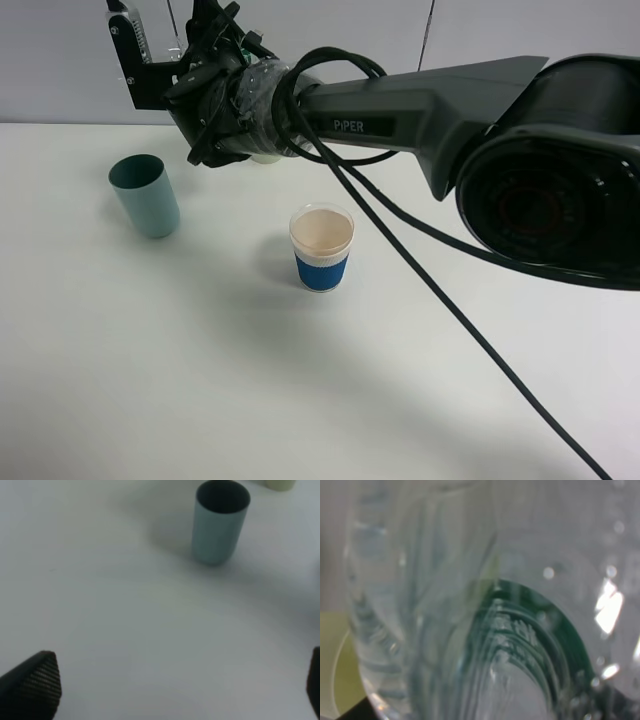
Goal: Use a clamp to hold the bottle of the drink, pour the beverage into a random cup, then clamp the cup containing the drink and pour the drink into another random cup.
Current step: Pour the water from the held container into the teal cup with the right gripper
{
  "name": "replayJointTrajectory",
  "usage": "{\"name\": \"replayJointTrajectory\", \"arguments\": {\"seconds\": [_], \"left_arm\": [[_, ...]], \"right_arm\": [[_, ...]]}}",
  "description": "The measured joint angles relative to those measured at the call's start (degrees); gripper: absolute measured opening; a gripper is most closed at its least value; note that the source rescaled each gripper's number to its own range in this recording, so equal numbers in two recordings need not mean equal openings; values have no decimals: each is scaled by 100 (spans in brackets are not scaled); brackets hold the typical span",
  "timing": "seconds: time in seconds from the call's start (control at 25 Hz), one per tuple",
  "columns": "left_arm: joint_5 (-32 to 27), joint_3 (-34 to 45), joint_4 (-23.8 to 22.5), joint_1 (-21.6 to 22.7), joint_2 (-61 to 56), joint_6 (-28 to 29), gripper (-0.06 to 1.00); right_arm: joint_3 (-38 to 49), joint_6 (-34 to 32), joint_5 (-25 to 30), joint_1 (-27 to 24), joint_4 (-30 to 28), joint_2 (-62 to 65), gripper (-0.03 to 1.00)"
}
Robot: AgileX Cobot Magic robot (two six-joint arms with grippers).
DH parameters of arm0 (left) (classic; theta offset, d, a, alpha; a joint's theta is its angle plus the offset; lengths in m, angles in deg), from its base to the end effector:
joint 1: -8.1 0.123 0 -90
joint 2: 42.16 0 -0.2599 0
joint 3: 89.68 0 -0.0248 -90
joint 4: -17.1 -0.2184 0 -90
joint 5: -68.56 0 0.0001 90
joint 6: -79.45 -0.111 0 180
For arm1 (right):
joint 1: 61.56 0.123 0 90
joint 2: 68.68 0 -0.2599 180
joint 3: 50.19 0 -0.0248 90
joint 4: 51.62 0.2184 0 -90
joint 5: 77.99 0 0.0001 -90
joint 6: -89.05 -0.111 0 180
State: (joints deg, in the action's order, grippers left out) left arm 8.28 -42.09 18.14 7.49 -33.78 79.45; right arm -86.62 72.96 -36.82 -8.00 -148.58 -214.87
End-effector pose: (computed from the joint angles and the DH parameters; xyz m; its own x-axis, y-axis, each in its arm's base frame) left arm 0.0095 -0.0019 0.2545 -0.4424 -0.0043 -0.8968 0.0208 0.9997 -0.0150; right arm 0.3622 0.3683 0.1972 0.2134 -0.9763 0.0374 -0.1675 -0.0743 -0.9831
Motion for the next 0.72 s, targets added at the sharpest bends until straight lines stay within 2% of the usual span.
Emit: {"name": "replayJointTrajectory", "arguments": {"seconds": [0.72], "left_arm": [[0,0,0,0,0,0,100]], "right_arm": [[0,175,-120,0,-143,0,0]]}}
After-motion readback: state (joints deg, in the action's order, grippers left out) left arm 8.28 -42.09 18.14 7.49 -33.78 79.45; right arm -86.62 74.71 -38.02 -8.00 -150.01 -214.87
